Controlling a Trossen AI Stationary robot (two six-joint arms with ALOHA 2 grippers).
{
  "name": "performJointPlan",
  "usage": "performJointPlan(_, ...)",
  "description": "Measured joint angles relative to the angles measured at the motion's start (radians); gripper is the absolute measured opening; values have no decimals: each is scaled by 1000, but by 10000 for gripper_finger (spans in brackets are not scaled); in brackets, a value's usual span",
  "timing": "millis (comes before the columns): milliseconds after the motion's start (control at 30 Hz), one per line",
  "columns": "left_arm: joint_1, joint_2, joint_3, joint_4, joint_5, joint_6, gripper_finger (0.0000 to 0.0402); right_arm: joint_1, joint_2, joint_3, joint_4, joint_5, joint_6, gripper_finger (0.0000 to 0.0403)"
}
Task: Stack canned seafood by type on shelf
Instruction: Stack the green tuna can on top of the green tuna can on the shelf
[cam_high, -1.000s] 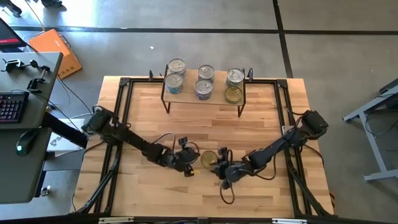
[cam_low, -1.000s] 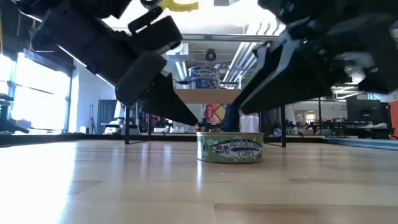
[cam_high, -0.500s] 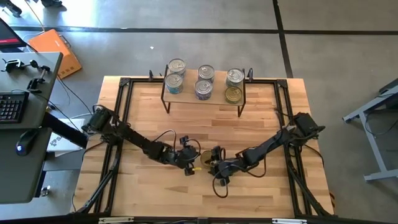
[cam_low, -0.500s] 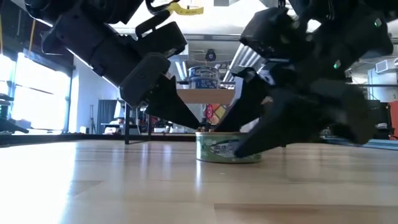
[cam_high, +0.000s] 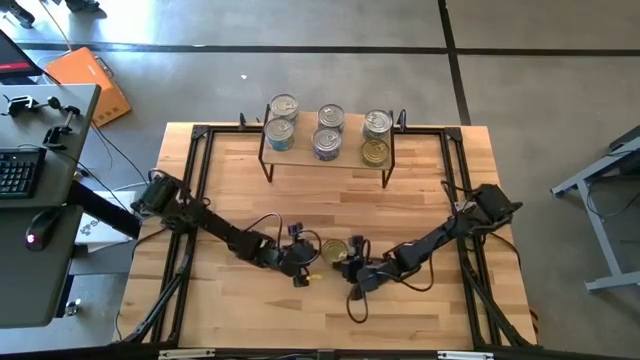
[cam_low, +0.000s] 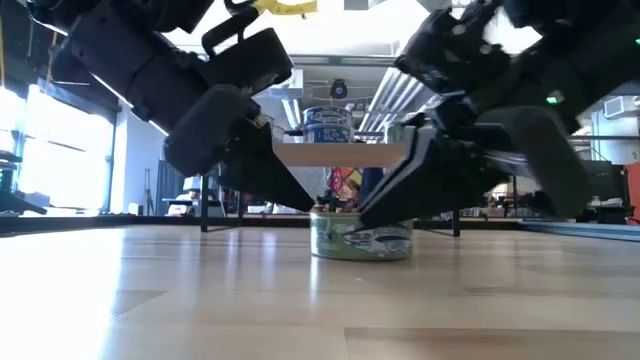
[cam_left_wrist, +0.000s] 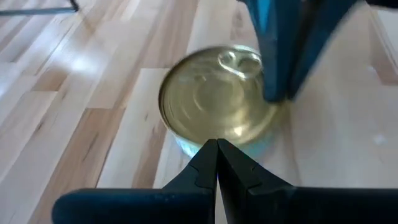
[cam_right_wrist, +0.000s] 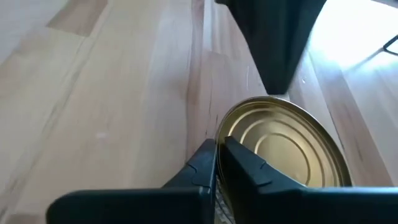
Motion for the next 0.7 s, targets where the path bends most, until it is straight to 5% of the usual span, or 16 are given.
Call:
performJointPlan(367, -78, 0, 0, 227, -35, 484, 19, -11, -171, -178, 163, -46, 143, 1)
performJointPlan(700, 19, 0, 0, 235, 99, 590, 159, -72, -239, -152, 165, -140, 207, 0)
